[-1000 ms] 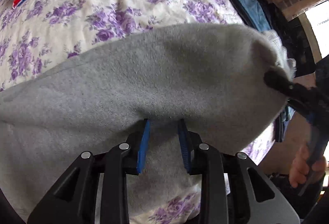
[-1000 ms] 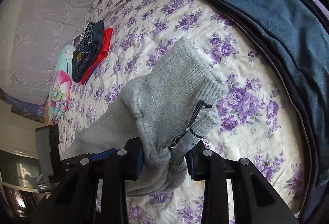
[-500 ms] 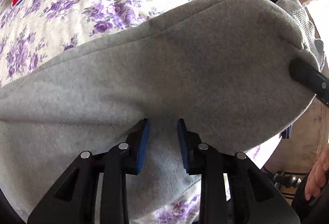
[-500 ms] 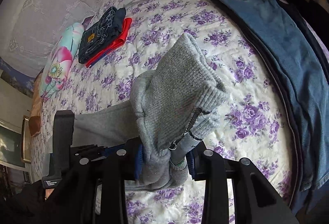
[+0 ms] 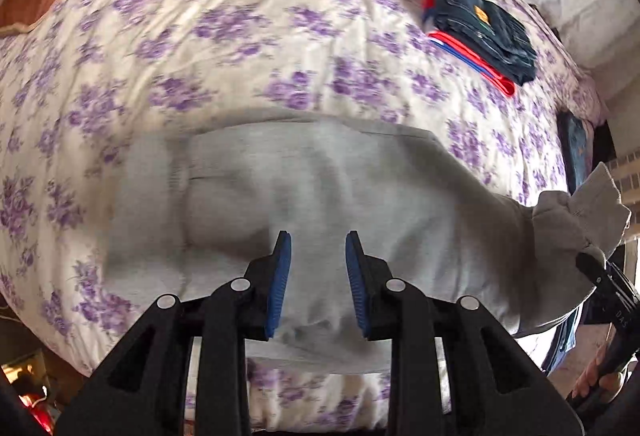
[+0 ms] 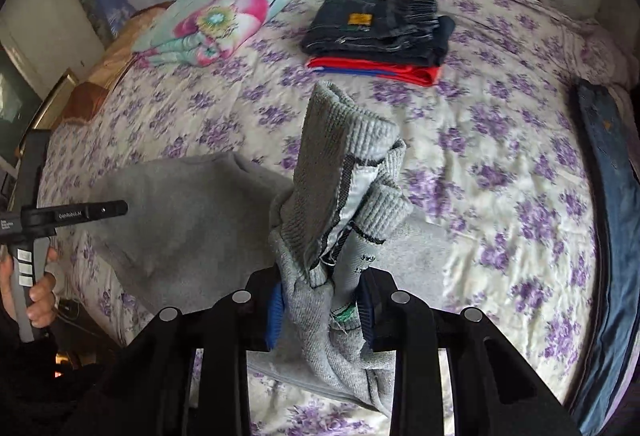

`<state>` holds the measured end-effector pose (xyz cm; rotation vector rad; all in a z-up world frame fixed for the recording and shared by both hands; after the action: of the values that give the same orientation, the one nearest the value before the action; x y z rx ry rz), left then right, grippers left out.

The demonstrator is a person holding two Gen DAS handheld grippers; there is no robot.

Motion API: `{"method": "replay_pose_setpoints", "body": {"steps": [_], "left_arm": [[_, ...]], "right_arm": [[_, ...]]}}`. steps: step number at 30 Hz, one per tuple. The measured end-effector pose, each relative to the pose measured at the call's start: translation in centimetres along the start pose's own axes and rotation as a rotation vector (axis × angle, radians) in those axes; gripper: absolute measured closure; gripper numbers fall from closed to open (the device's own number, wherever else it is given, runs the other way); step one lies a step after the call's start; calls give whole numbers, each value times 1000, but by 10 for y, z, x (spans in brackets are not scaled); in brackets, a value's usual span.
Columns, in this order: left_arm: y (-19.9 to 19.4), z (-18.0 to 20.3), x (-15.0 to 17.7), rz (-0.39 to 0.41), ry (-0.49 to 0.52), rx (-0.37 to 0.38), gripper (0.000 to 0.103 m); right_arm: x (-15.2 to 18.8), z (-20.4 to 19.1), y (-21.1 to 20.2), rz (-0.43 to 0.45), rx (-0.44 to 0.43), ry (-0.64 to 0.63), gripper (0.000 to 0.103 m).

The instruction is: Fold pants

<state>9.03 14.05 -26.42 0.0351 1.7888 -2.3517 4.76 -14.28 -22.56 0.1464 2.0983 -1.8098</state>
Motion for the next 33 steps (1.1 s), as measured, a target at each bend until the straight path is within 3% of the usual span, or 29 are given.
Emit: {"method": "replay_pose_setpoints", "body": {"steps": [4,7,9,11,13,16,17,19,21,22,24,27,30,33], "left_arm": [[3,-23,7,2,-10,36,75],[20,-20,12,-24,-19,35,75],[31,-23,14,-44,-27,46,75],[37,-24,11,-52,-30,51,75],[39,-24,11,-56,-30,61,75],[39,-26,11,-63,-33,84,75],[39,-27,10,-64,-33,90,75],[40,-27,10,-64,-32,93,75],[40,-26,10,-64,-29,89,75],[40,-25,10,-64,-27,87,75],[39,-25,11,-64,-31,89,75],[34,-24,12,-64,-40,105,75],[15,-29,14,-36,-57,136,75],[-17,-43,19,19,-103,173,64]], "right_arm": [[-4,-49,42,-46,44,-138,72],[0,-77,79,-75,66,-214,70],[11,-94,101,-127,2,-244,43],[26,-112,112,-191,-50,-280,29],[31,-124,101,-201,-76,-341,27],[24,-127,68,-208,-228,-296,27],[16,-123,58,-189,-262,-267,28],[-1,-110,47,-150,-239,-235,32],[-15,-103,52,-139,-197,-236,69],[-19,-103,61,-161,-211,-228,75],[-20,-106,86,-207,-243,-208,77],[-3,-103,137,-313,-218,-182,79],[-3,-106,134,-309,-218,-171,77],[-7,-106,116,-328,-246,-157,76]]}}
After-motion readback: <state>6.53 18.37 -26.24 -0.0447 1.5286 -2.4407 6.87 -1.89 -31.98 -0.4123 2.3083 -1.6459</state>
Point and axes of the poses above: each gripper's, at about its wrist camera, not at the fingertips, and y roughly the way its jaws point, z to its right, x to its underside, the point moved 9 cm from there along y, roughly the way its jaws point, and after that the axes turned 7 degrees about -z, right-handed, at the moved point
